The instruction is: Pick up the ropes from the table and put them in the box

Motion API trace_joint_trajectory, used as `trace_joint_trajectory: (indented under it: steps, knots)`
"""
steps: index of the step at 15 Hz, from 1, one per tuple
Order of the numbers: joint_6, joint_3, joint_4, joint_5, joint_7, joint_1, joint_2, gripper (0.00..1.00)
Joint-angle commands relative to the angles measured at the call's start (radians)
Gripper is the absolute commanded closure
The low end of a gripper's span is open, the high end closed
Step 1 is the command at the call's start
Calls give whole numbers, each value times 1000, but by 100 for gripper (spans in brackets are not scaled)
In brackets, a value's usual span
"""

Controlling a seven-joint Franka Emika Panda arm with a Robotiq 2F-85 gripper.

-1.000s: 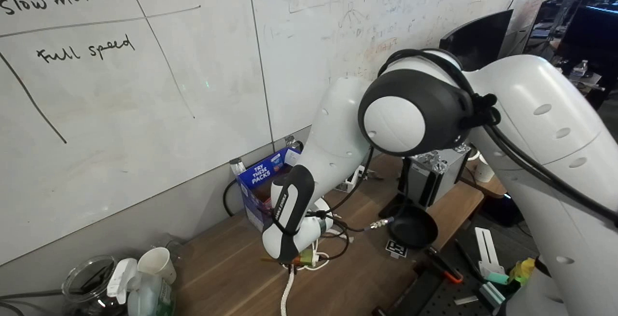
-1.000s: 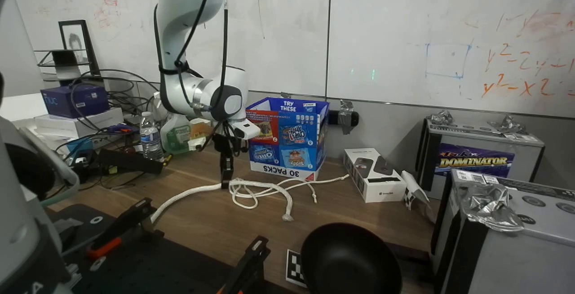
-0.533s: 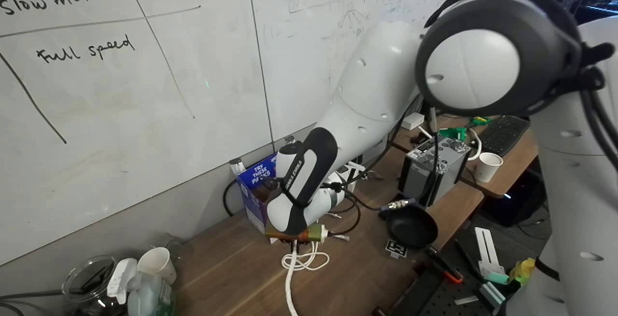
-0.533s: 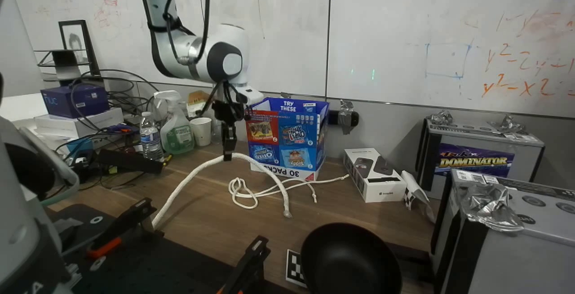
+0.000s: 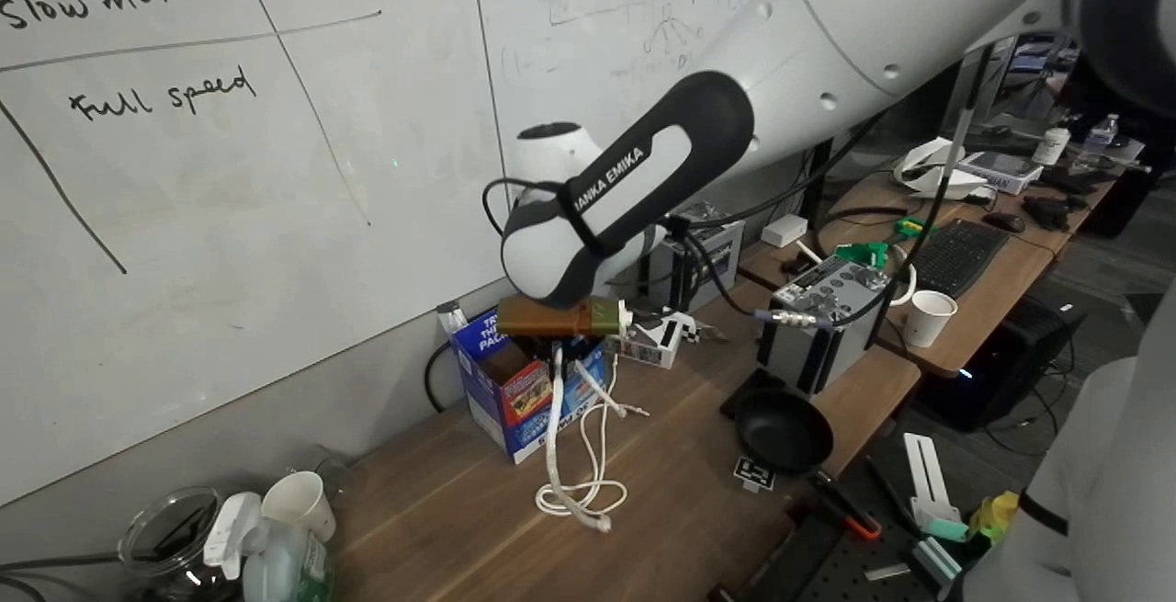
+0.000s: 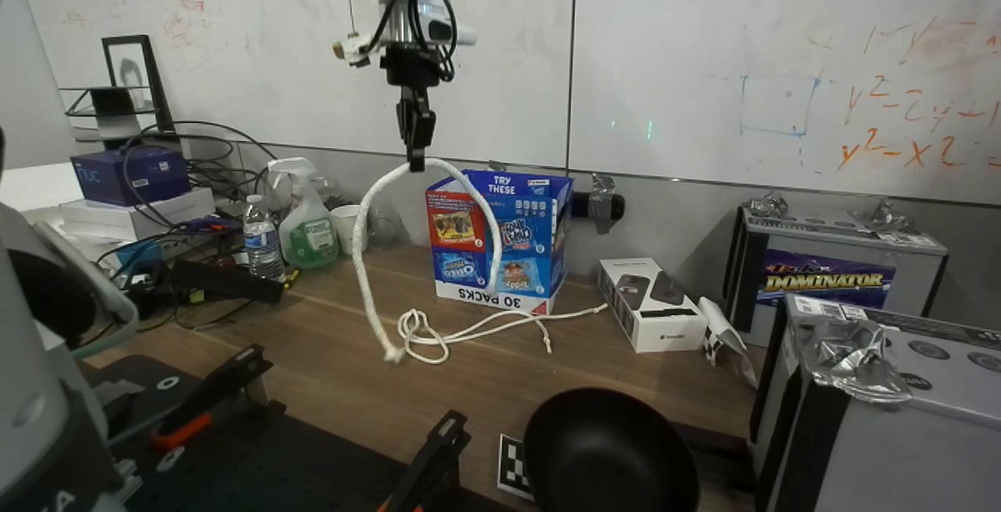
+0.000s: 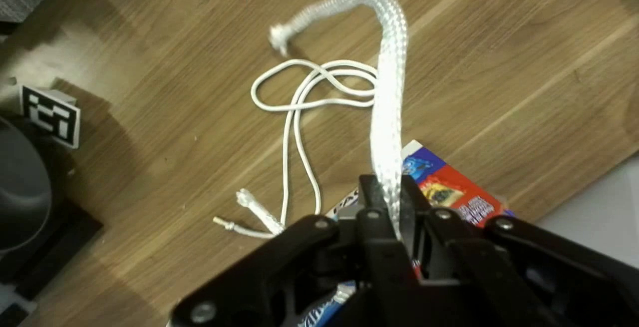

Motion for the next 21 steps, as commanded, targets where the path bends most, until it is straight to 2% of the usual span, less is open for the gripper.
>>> trace_joint_trajectory:
  steps: [1,6,15,21]
  knots:
    - [-167,22,114,-70,32,-34,-67,87]
    - [-298,38,307,-111,52,-63,-54,88]
    - [-234,34,469,-92,45,-68,91,87]
    - [-257,5,608,-94,63,-71,201,88]
